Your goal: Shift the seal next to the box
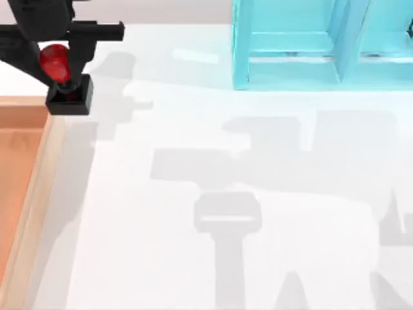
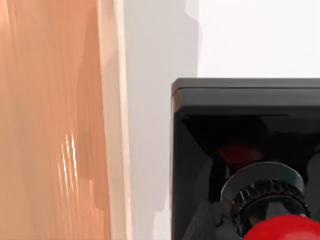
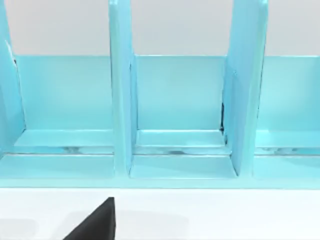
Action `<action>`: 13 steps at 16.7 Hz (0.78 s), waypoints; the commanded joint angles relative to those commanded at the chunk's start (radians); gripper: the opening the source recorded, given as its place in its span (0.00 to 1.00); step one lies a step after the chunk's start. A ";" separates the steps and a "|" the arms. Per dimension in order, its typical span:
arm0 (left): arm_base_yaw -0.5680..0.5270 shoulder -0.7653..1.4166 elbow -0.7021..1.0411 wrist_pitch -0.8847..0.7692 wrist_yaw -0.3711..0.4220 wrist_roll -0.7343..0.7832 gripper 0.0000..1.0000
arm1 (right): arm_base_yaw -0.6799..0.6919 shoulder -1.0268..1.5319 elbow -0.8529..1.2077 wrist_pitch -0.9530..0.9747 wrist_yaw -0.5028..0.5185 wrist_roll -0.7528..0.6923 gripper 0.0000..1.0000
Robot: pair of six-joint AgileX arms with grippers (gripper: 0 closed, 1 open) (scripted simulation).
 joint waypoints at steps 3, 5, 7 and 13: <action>-0.004 -0.004 -0.002 0.002 -0.002 0.001 0.00 | 0.000 0.000 0.000 0.000 0.000 0.000 1.00; -0.002 -0.004 -0.018 0.015 -0.002 0.000 0.00 | 0.000 0.000 0.000 0.000 0.000 0.000 1.00; 0.002 -0.009 -0.071 0.060 -0.002 -0.002 0.00 | 0.000 0.000 0.000 0.000 0.000 0.000 1.00; 0.003 -0.029 -0.264 0.234 0.000 0.002 0.00 | 0.000 0.000 0.000 0.000 0.000 0.000 1.00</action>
